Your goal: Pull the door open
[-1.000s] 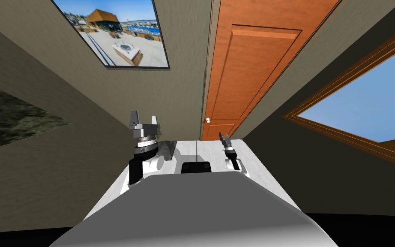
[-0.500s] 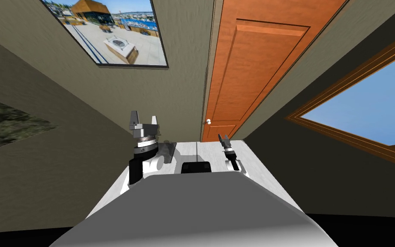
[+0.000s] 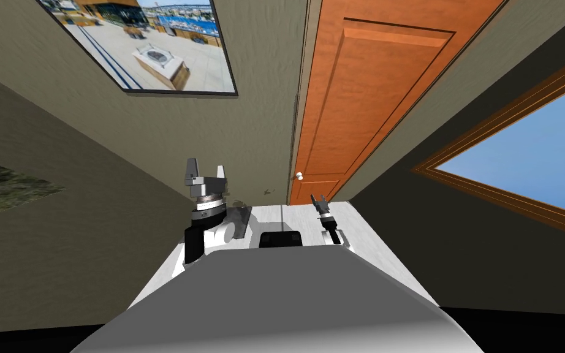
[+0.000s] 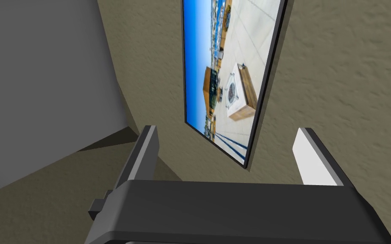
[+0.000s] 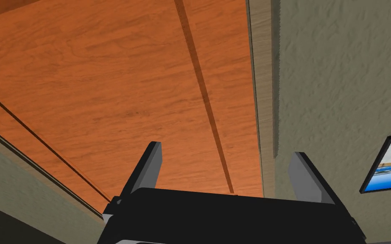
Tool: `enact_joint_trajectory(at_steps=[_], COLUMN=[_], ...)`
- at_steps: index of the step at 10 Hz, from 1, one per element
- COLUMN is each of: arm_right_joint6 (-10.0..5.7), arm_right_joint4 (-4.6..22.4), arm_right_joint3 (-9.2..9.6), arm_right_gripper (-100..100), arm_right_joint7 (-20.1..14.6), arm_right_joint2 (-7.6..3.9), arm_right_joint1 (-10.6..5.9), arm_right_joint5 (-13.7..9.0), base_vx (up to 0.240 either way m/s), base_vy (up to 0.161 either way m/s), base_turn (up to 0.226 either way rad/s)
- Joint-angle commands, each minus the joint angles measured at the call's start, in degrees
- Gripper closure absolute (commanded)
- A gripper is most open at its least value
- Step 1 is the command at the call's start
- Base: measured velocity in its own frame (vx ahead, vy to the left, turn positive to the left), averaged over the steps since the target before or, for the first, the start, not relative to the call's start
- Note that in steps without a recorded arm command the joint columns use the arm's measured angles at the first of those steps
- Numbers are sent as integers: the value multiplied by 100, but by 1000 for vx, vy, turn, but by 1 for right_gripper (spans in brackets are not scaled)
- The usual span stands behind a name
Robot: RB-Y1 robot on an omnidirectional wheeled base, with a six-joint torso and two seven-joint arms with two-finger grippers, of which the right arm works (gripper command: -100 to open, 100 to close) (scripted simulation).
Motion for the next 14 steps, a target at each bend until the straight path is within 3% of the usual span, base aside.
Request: enact_joint_trajectory(at_steps=[1,4,11,14], arm_right_joint6=[-48,-106,-321,-376], arm_right_joint4=[215,485,1484,1740], arm_right_joint3=[-60,-130,-387,-453], arm_right_gripper=[-100,-100,-100,-100], arm_right_joint7=[231,471,1361,1589], arm_right_joint2=[19,45,189,246], arm_right_joint1=[-35,-104,-357,-422], arm_right_joint5=[116,235,674,787], base_vx=[146,123,173,134], base_vy=[56,36,38,13], base_turn=[-42,-25,-40,-27])
